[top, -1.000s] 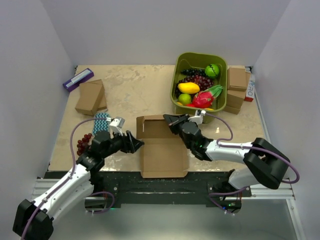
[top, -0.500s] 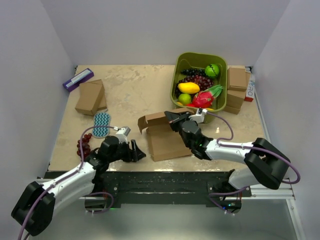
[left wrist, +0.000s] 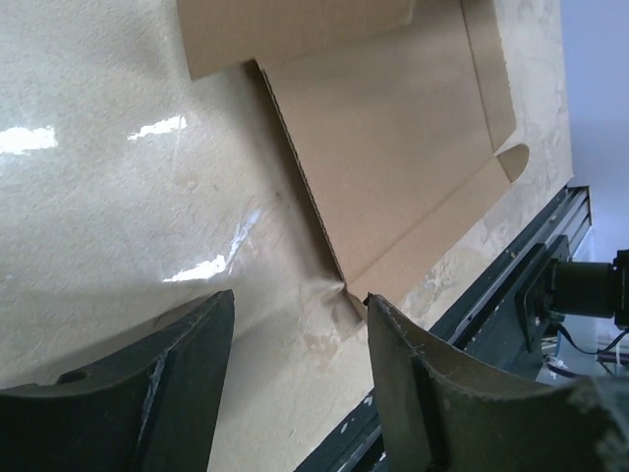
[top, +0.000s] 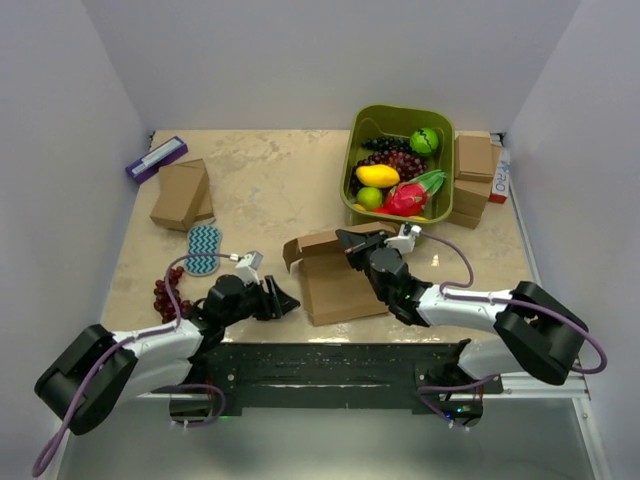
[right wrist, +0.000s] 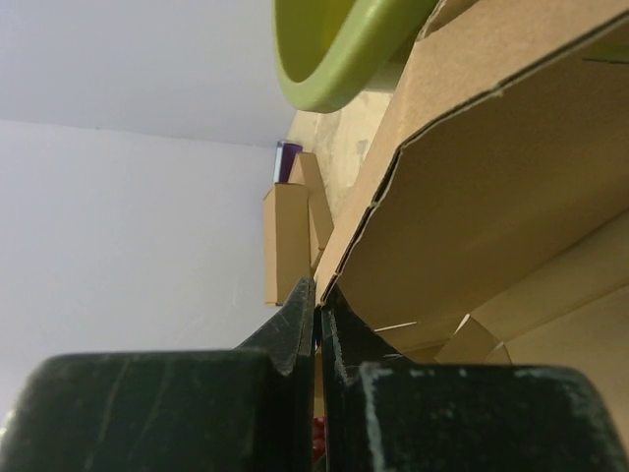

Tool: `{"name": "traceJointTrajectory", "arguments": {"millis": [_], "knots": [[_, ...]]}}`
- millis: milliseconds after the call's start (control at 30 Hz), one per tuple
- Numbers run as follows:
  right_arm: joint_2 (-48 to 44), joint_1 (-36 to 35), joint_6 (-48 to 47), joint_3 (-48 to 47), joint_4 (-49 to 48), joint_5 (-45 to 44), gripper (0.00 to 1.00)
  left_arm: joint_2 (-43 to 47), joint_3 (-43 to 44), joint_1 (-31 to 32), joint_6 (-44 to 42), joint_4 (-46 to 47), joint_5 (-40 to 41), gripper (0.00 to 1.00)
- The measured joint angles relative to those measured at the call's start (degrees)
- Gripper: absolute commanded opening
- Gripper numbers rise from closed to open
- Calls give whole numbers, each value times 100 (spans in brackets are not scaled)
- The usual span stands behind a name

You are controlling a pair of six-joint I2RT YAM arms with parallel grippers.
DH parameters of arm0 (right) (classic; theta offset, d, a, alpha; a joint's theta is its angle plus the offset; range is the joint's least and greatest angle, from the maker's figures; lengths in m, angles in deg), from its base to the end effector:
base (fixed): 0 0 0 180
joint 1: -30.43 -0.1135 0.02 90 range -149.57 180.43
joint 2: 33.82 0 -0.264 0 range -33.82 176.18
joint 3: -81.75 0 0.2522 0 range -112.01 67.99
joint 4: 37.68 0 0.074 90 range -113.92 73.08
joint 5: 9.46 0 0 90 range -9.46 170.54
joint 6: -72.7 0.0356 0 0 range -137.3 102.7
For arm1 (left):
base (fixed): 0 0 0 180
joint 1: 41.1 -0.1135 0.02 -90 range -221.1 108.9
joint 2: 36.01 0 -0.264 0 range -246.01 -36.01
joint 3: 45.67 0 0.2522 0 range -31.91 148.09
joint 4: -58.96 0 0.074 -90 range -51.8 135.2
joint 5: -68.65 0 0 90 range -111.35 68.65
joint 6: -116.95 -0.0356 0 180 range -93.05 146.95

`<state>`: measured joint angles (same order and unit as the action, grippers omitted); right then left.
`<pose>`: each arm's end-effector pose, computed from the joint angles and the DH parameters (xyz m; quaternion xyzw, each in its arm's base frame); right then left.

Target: Fold the paper box

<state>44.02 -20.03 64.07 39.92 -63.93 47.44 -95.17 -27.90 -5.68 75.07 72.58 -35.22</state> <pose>0.1873 0.1964 0.2057 0.3723 0.6576 0.4750 0.4509 0.1335 -0.1054 0.1228 -0.0320 0.8516 -0.4188 0.3137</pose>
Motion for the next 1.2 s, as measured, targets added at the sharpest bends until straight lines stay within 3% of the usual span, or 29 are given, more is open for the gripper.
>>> {"name": "traceJointTrajectory", "arguments": {"millis": [300,733,1133,1200], "knots": [[-319,-17,162,448,26,-9,0,-675,61,402,120,772,396,57],[-573,-59,348,802,59,-63,0,442,1043,411,-1174,-98,1005,57],[-546,-48,407,802,42,-205,0,-146,1731,409,-1054,-249,809,49],[-546,-37,413,802,42,-238,0,-225,1799,409,-964,-251,789,52]]}}
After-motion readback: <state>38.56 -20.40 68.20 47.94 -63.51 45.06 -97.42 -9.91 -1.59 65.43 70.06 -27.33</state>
